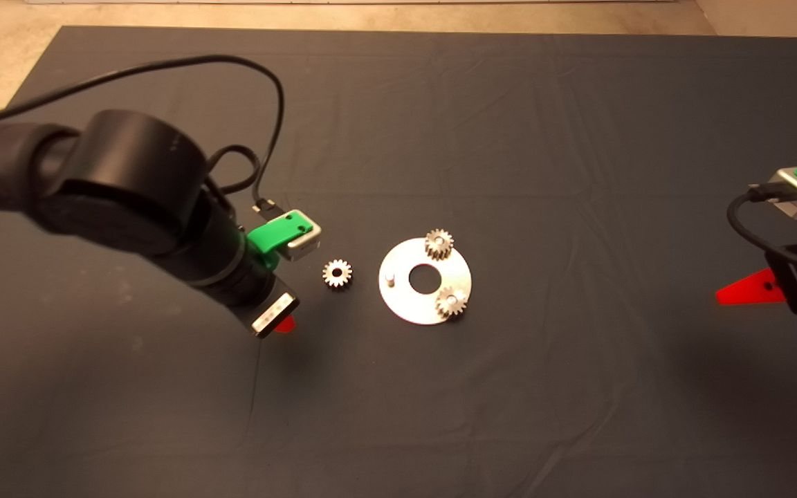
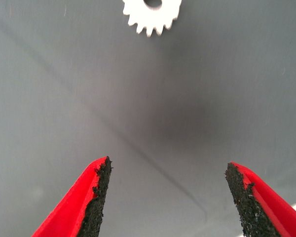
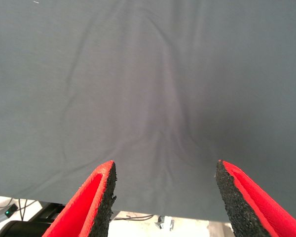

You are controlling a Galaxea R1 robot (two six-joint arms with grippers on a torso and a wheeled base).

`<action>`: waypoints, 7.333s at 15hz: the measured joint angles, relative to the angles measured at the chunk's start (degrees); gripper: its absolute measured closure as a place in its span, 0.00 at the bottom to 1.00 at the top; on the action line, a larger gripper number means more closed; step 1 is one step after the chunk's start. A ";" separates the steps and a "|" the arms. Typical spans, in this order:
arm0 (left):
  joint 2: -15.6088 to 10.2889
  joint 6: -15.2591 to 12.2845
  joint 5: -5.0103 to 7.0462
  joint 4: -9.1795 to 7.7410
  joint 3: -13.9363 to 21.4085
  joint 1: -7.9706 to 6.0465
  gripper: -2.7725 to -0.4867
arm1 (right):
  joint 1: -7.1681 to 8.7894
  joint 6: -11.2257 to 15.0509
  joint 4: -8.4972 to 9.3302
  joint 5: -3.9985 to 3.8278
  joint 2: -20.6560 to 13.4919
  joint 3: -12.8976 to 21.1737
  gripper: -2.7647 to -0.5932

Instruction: Install three planetary gears onto the carrier pins

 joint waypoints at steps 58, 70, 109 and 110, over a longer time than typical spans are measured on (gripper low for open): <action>12.59 14.85 -1.85 7.83 -19.51 6.25 0.50 | 0.12 0.17 0.30 0.04 -0.24 0.30 0.59; 12.59 15.51 -1.90 10.19 -20.31 6.27 0.50 | 0.12 0.17 0.30 0.04 -0.24 0.30 0.59; 11.43 15.62 -3.82 14.47 -20.55 11.52 0.73 | 0.12 0.17 0.44 1.61 -0.26 0.30 0.59; 11.43 15.62 -3.82 14.47 -20.53 11.52 0.73 | 0.12 0.17 0.44 1.63 -0.26 0.30 0.59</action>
